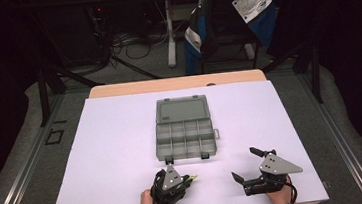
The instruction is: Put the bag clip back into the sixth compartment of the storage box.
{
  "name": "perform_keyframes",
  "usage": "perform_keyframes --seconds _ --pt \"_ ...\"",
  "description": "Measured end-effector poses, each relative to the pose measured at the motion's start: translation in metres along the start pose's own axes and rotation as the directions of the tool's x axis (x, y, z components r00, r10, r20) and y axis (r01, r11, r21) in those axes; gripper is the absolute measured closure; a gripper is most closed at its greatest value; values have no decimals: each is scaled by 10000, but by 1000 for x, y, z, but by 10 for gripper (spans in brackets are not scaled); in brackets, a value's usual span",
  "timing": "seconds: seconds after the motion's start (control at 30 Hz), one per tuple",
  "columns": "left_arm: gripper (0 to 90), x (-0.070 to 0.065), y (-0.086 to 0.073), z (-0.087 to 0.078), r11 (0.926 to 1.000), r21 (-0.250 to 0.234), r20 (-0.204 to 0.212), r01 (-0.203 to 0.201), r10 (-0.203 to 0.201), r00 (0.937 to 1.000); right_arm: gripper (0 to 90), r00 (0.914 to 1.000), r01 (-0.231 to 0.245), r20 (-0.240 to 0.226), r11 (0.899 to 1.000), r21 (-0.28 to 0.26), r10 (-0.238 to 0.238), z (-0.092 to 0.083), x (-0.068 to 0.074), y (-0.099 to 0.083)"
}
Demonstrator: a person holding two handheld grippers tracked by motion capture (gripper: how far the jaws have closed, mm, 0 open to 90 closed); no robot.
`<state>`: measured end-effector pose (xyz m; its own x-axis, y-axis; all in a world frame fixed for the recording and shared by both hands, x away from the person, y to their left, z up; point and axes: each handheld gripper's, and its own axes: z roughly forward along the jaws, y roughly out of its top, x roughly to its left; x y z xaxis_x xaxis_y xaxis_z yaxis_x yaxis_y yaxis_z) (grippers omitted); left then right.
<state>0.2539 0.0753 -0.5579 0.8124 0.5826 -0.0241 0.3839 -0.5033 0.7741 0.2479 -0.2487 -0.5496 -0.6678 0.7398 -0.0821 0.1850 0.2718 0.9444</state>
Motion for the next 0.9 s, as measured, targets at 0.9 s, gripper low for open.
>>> perform_keyframes --seconds 0.9 --pt "798 13 -2 -5 9997 -185 -199 141 -144 9997 0 9999 153 -8 9998 -139 -153 -1 0 0"
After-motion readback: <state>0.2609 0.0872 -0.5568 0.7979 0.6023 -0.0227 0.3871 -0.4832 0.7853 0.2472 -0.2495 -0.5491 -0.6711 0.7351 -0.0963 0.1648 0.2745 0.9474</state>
